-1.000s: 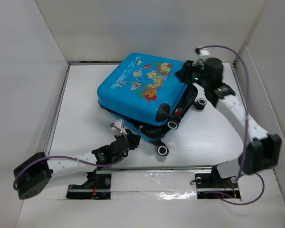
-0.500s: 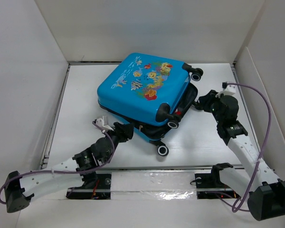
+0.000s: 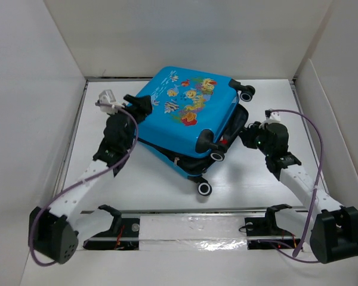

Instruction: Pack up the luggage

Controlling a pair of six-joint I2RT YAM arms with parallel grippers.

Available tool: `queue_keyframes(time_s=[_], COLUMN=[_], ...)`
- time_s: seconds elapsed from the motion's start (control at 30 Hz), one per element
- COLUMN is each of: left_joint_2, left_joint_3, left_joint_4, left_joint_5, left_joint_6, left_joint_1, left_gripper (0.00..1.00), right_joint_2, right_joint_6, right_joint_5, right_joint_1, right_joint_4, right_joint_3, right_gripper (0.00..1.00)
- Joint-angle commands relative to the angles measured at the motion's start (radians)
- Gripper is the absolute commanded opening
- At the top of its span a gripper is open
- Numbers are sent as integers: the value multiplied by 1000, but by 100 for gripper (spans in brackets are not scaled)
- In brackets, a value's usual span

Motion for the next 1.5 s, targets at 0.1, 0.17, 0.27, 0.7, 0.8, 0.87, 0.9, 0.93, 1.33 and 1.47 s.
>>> queue_keyframes(time_s=[0.1, 0.17, 0.27, 0.7, 0.8, 0.87, 0.9, 0.93, 1.33, 1.47], left_joint_2=[301, 438, 587, 1016, 1075, 1085, 1084, 1067, 666, 477], left_joint_3=[246, 361, 488, 746, 771, 733, 701, 618, -39, -227], left_joint_4=[24, -23, -119, -251, -245, -225, -164, -116, 323, 286], left_joint_5=[265, 315, 357, 622, 693, 707, 713, 724, 557, 407], left_joint_6=[-81, -72, -47, 19, 16, -4, -42, -67, -161, -116], left_joint_1=[245, 300, 382, 566, 566, 555, 540, 531, 347, 238], left_gripper=[65, 65, 65, 64, 63, 62, 61, 59, 42, 42], right_joint_2=[-2, 14, 44, 302, 371, 399, 437, 458, 713, 837], right_joint_6=[20, 33, 47, 74, 79, 79, 79, 83, -22, -71], right_joint_5=[47, 47, 41, -22, -24, -1, -7, -18, -139, -209], right_joint_1=[-12, -21, -43, -86, -77, -68, -67, -67, 66, 112], right_joint_4=[111, 151, 195, 286, 306, 301, 301, 301, 161, 35], right_joint_3=[-32, -50, -70, 22, 72, 103, 135, 152, 517, 745], right_gripper=[0, 0, 0, 0, 0, 0, 0, 0, 0, 0])
